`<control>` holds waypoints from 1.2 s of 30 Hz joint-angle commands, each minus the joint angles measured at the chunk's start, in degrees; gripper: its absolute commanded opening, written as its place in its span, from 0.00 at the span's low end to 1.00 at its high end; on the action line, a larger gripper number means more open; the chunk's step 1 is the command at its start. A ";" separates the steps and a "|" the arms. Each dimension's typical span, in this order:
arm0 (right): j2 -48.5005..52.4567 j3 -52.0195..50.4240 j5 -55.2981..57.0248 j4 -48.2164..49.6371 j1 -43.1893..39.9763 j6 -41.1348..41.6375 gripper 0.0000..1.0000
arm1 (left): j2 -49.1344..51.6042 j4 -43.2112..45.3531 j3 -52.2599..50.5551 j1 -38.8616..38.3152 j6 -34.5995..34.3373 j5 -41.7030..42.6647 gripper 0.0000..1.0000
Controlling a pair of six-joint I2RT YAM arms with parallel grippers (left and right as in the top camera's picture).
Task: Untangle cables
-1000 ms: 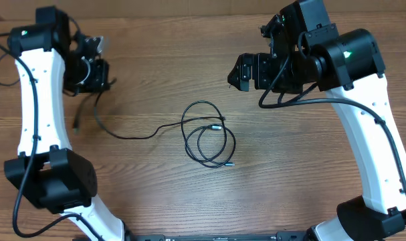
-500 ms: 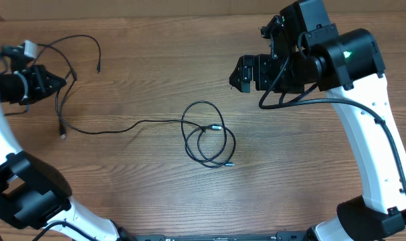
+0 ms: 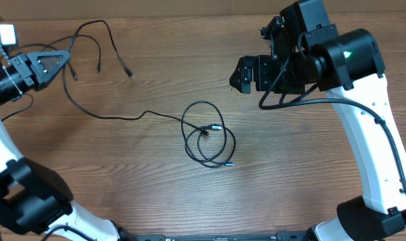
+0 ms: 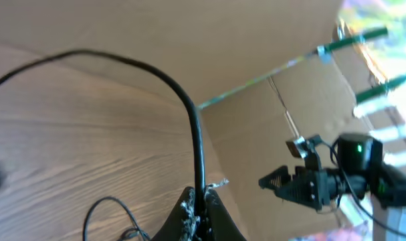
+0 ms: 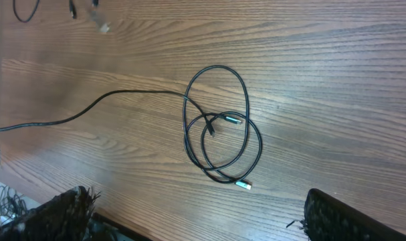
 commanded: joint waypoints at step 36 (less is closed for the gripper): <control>0.07 0.72 -30.12 8.15 9.42 -19.34 1.00 | -21.62 1.01 0.26 -4.28 -41.79 -1.57 0.04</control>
